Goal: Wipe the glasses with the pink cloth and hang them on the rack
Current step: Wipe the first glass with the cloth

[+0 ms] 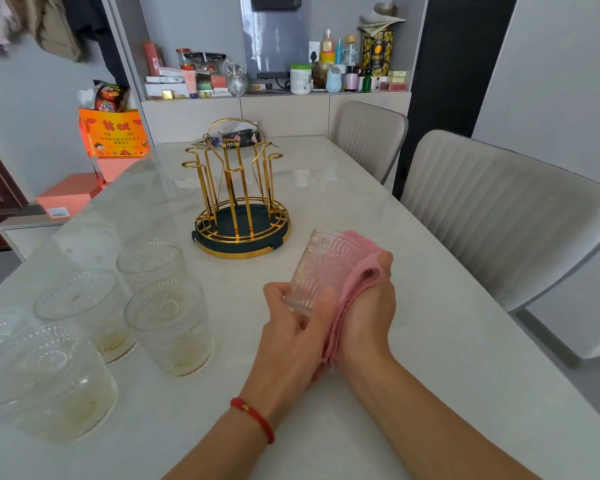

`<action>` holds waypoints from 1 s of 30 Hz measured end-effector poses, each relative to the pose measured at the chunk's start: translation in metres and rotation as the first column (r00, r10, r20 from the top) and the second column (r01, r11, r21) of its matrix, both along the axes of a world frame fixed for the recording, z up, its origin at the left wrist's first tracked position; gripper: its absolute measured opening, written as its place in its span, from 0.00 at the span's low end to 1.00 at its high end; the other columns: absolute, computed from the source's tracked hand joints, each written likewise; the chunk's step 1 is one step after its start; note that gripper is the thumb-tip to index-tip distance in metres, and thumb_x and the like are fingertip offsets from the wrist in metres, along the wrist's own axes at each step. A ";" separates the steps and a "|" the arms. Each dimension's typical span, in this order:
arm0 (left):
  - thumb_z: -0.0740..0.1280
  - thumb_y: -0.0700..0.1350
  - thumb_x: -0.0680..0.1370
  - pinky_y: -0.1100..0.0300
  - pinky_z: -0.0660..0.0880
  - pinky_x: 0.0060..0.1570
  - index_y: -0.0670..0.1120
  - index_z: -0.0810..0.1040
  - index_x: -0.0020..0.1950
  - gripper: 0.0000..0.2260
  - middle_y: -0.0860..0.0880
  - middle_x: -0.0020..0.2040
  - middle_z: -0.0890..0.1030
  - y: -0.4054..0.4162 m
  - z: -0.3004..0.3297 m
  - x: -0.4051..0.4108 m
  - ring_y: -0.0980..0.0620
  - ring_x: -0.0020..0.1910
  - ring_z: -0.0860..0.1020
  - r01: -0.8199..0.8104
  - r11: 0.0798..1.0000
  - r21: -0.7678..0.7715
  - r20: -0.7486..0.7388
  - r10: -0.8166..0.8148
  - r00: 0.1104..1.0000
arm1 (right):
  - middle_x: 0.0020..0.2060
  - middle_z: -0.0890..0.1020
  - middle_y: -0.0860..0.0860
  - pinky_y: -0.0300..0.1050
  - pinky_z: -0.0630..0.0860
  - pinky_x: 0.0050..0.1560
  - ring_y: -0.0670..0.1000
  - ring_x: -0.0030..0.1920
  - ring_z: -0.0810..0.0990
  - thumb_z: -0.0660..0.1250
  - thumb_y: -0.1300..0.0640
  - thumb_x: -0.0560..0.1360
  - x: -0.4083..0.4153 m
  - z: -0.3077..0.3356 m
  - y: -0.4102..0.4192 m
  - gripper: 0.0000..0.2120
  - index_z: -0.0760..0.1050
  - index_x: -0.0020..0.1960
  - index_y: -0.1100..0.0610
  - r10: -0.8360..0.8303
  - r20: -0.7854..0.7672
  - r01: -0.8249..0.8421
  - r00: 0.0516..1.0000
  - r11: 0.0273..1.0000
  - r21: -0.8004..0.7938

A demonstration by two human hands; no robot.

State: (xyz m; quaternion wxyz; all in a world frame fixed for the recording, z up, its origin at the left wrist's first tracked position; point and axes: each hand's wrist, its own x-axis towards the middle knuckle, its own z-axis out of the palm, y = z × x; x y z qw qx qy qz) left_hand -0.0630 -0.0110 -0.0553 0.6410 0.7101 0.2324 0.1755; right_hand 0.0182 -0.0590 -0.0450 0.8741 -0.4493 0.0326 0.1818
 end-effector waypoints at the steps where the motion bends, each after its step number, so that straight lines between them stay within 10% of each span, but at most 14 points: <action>1: 0.58 0.72 0.71 0.62 0.69 0.22 0.51 0.63 0.57 0.28 0.50 0.29 0.77 -0.001 0.000 -0.002 0.53 0.24 0.74 0.027 0.999 0.023 0.014 -0.028 1.000 | 0.51 0.87 0.56 0.69 0.78 0.59 0.62 0.54 0.86 0.56 0.31 0.77 0.000 -0.002 0.000 0.30 0.81 0.60 0.52 -0.003 -0.004 0.003 1.000 1.000 0.002; 11: 0.52 0.82 0.70 0.65 0.58 0.22 0.45 0.69 0.31 0.39 0.38 0.33 0.73 0.017 0.004 -0.003 0.48 0.22 0.69 0.178 0.954 -0.243 -0.112 -0.210 0.971 | 0.56 0.84 0.61 0.65 0.81 0.53 0.66 0.52 0.84 0.57 0.32 0.79 0.011 -0.002 -0.002 0.31 0.79 0.64 0.56 0.147 -0.203 -0.149 0.968 0.989 0.004; 16: 0.58 0.73 0.70 0.63 0.68 0.20 0.52 0.68 0.56 0.28 0.47 0.30 0.77 -0.005 0.001 0.002 0.51 0.23 0.74 0.042 0.997 -0.065 -0.019 -0.043 0.999 | 0.48 0.87 0.58 0.69 0.80 0.56 0.64 0.50 0.86 0.56 0.34 0.80 0.006 -0.006 0.000 0.28 0.82 0.55 0.55 0.038 -0.042 -0.036 0.998 0.998 0.043; 21: 0.49 0.80 0.70 0.66 0.63 0.20 0.39 0.69 0.39 0.42 0.44 0.31 0.72 0.007 0.000 -0.003 0.52 0.22 0.71 0.114 0.971 -0.208 -0.118 -0.140 0.983 | 0.51 0.86 0.59 0.57 0.83 0.41 0.63 0.48 0.86 0.55 0.32 0.80 0.010 -0.002 -0.011 0.31 0.79 0.62 0.56 0.160 -0.107 -0.147 0.981 0.982 0.115; 25: 0.45 0.82 0.72 0.66 0.58 0.19 0.35 0.72 0.42 0.48 0.40 0.34 0.70 0.012 0.001 -0.003 0.50 0.20 0.68 0.224 0.901 -0.372 -0.127 -0.288 0.949 | 0.57 0.85 0.61 0.63 0.82 0.48 0.65 0.53 0.84 0.57 0.32 0.79 0.013 0.000 -0.008 0.30 0.79 0.64 0.56 0.172 -0.134 -0.158 0.976 0.982 0.106; 30: 0.53 0.75 0.72 0.66 0.62 0.19 0.48 0.65 0.58 0.33 0.42 0.34 0.73 -0.015 0.002 0.001 0.49 0.22 0.68 0.077 0.993 -0.094 -0.063 -0.083 0.995 | 0.59 0.84 0.62 0.68 0.78 0.58 0.64 0.54 0.84 0.55 0.33 0.79 0.010 0.003 -0.008 0.33 0.80 0.64 0.59 0.108 -0.090 -0.093 0.990 0.983 0.157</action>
